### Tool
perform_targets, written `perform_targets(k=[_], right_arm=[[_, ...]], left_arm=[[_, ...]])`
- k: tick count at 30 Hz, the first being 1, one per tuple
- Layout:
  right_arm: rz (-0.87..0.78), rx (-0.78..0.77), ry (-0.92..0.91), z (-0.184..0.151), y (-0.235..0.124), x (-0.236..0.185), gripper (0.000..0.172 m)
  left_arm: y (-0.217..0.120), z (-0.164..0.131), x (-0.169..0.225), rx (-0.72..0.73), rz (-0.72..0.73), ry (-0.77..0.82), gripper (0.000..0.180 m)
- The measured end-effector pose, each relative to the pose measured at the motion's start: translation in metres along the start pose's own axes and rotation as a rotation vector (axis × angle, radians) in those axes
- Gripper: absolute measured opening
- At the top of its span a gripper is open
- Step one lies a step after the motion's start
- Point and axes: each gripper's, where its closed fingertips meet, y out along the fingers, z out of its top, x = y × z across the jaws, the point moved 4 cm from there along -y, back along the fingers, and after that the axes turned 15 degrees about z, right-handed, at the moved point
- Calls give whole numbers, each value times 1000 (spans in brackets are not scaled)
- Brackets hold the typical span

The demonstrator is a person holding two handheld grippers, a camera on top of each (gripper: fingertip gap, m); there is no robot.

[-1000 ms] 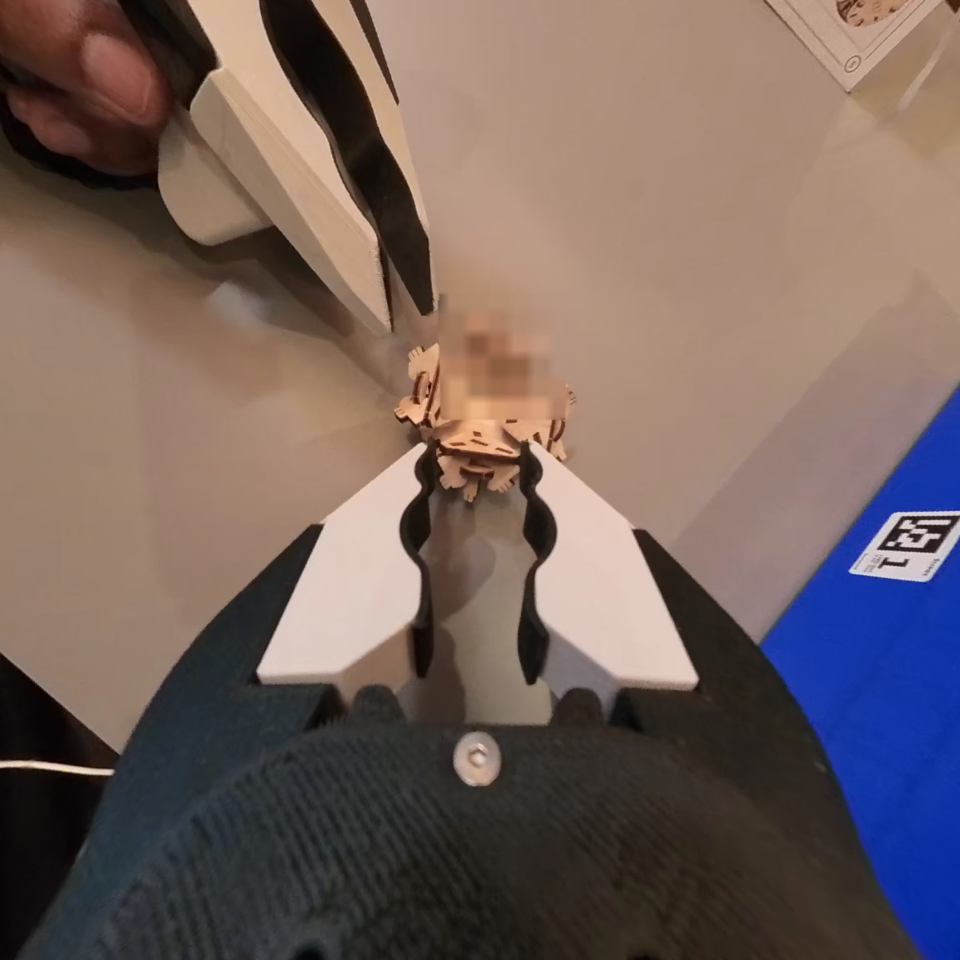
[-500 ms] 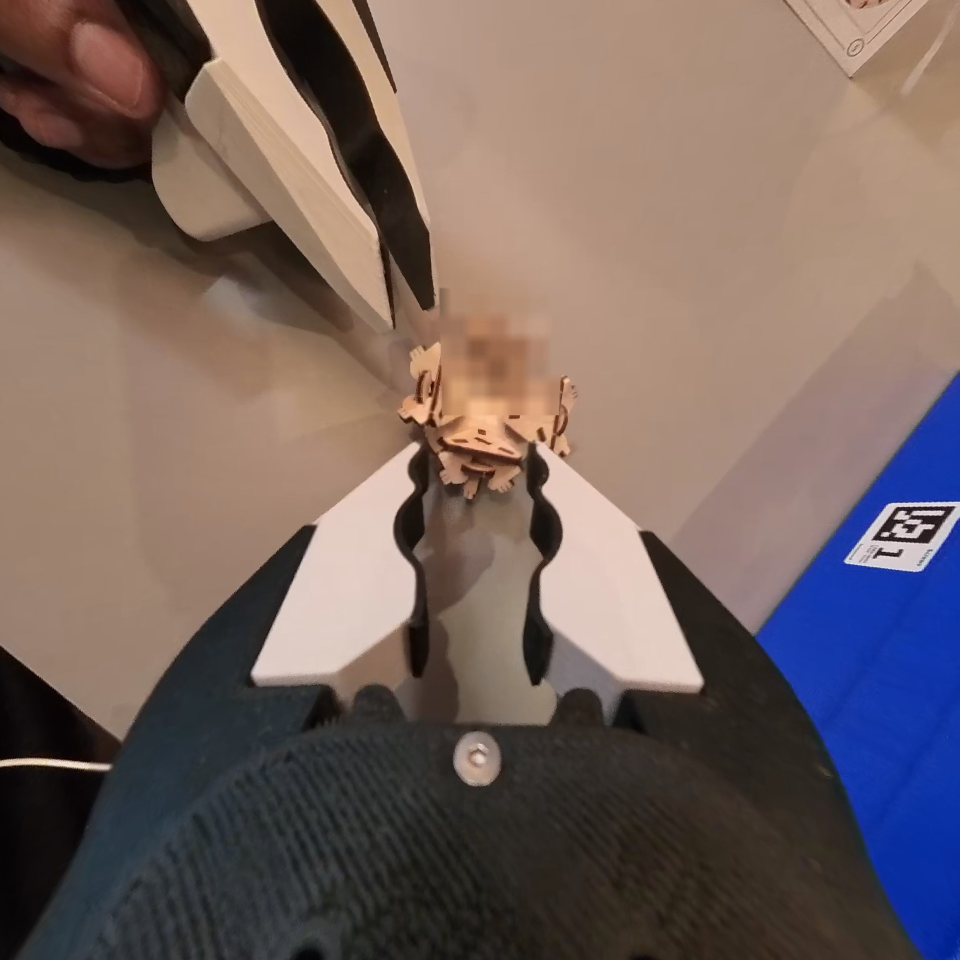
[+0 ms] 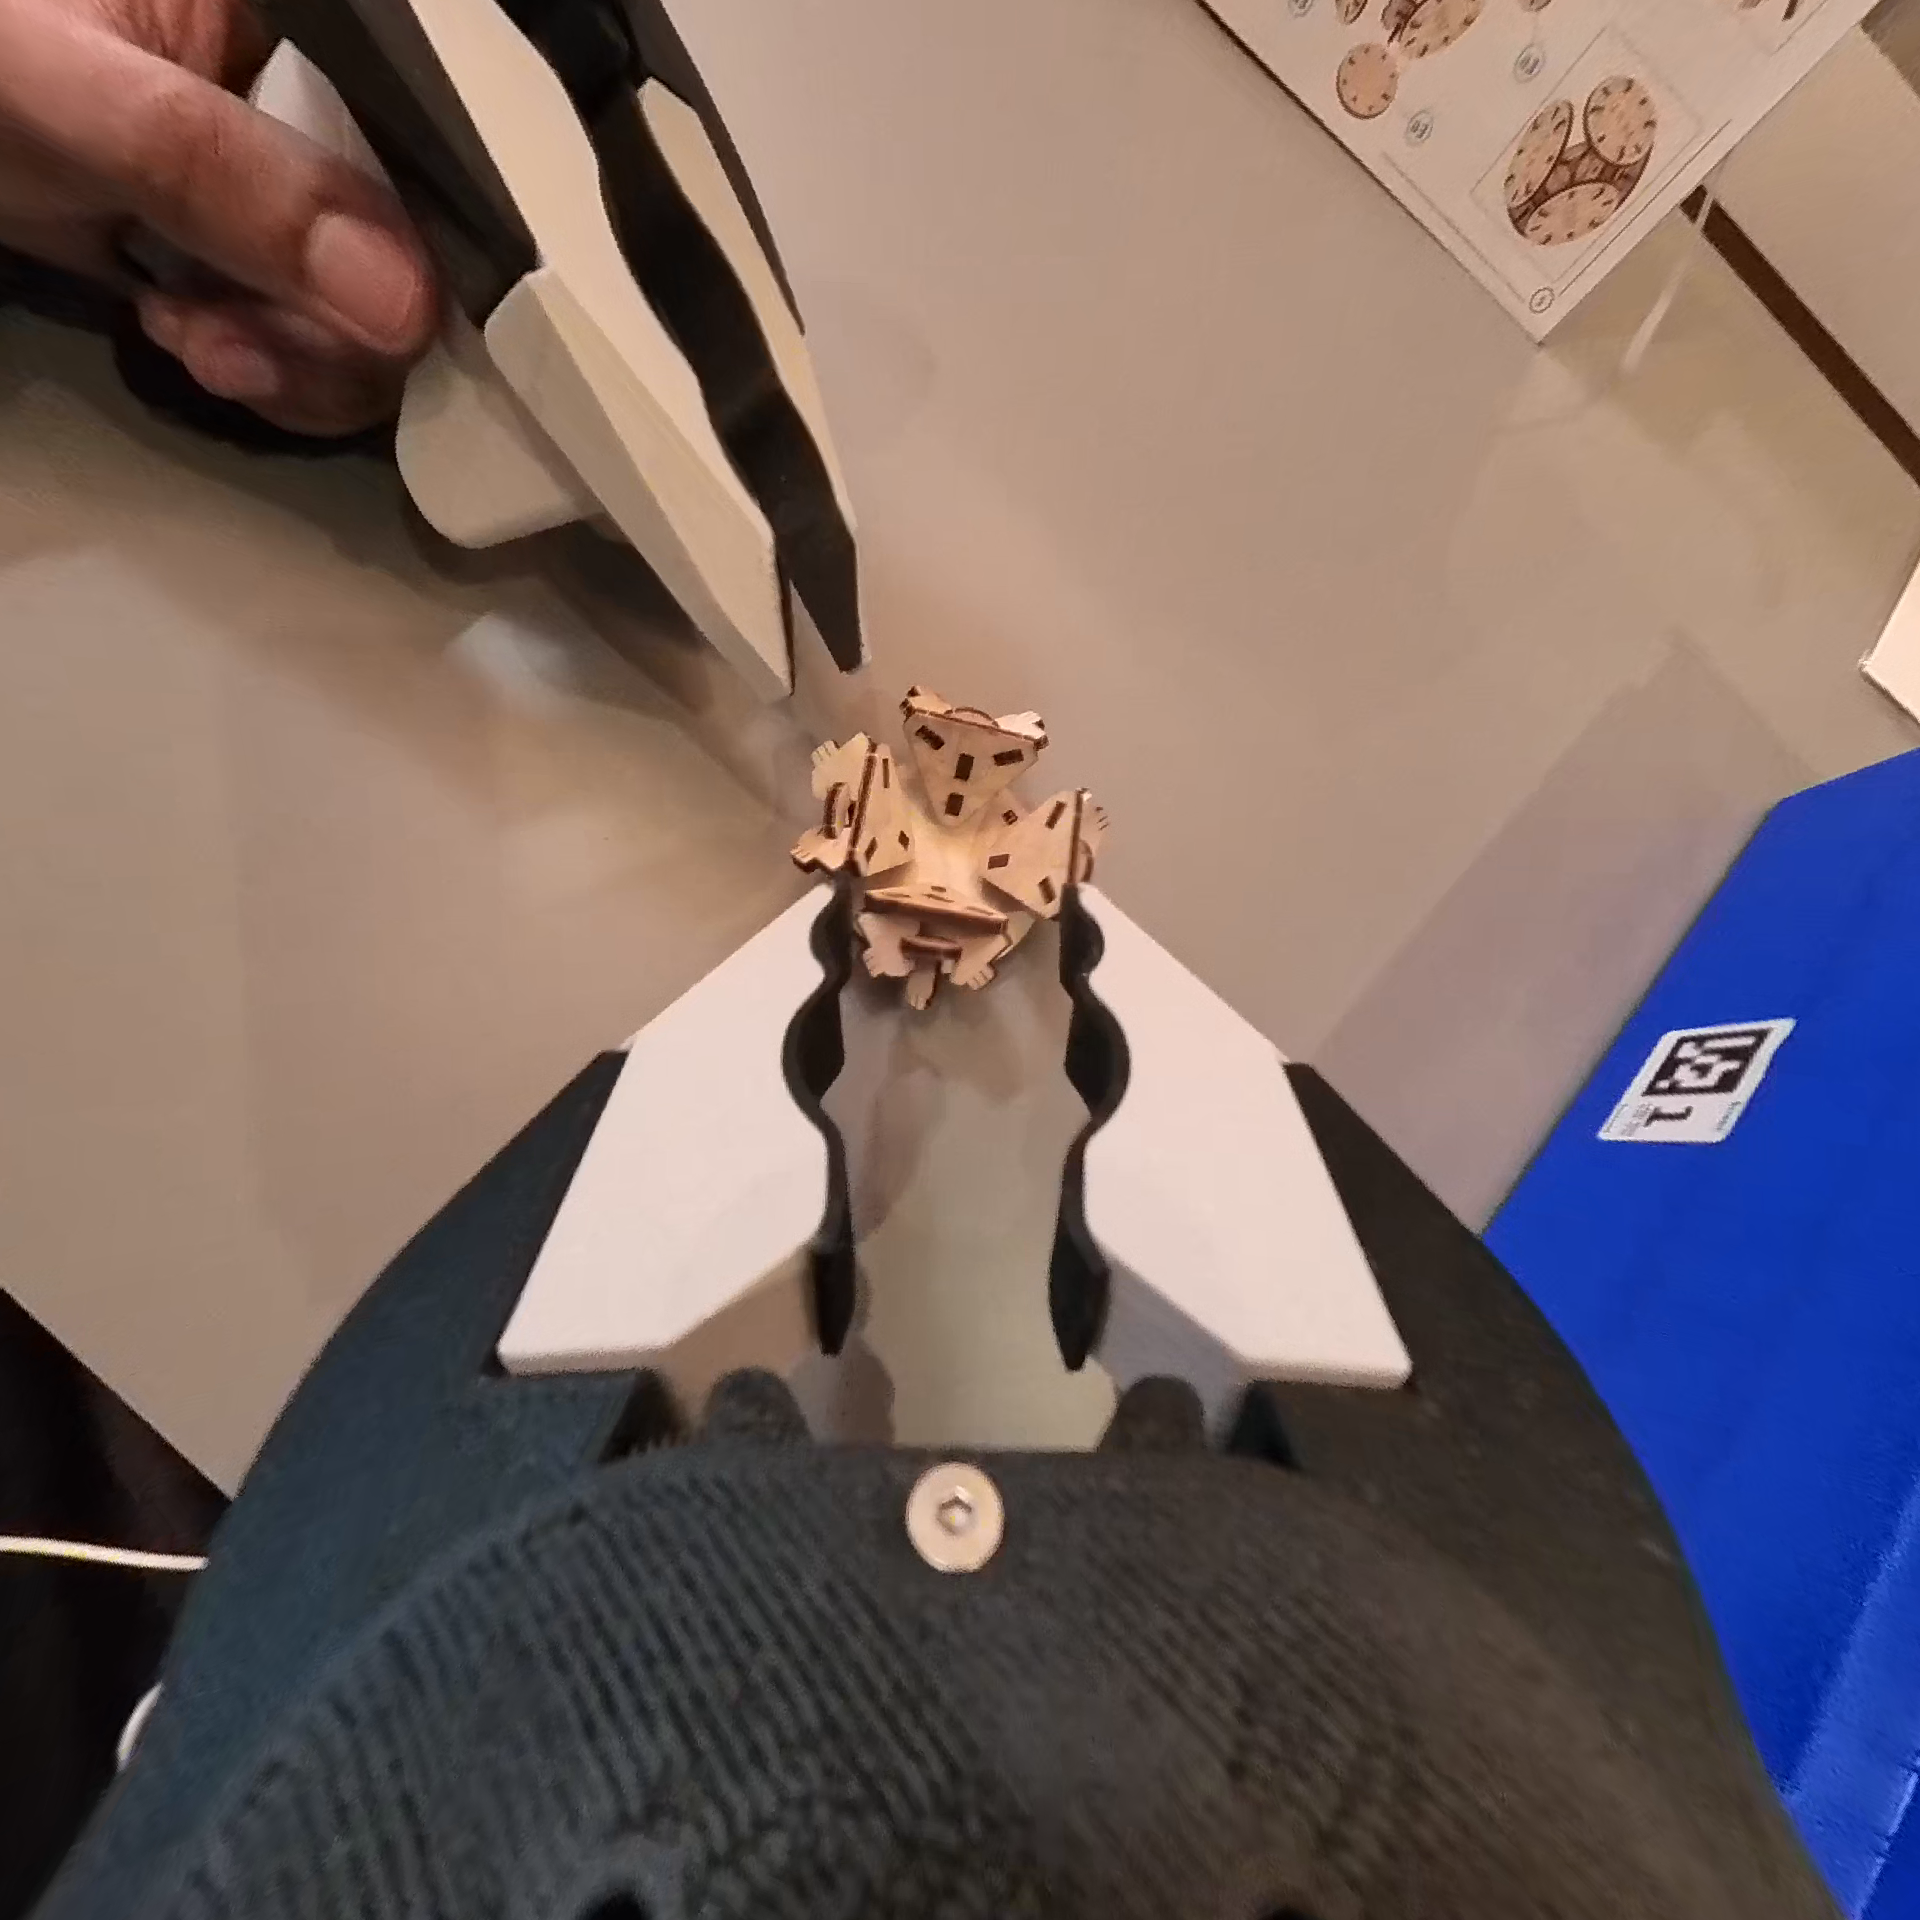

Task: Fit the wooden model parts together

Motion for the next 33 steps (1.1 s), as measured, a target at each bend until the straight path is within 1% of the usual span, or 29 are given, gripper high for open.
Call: perform_targets(k=[2,7,9,13,18,22,26,30,33], right_arm=[[-8,14,-13,1,-1,-1,34],[-31,79,-81,8,-4,-4,0],[-44,90,-83,6,-1,-2,0],[-23,30,-32,-10,13,4,0],[-46,88,-49,-1,3,4,0],[-44,70,-40,-7,1,4,0],[-26,55,-37,-15,1,-5,15],[8,67,-117,-22,-2,-25,44],[18,66,-157,-26,-3,-35,50]], left_arm=[[0,0,0,0,-1,-1,16],[0,0,0,0,-2,-2,16],[0,0,0,0,-2,-3,16],[0,0,0,0,-1,-2,16],[0,0,0,-1,-3,-5,16],[0,0,0,-1,-2,-4,16],[0,0,0,1,-3,-5,16],[0,0,0,2,-2,-1,16],[-1,0,0,5,-2,-1,16]])
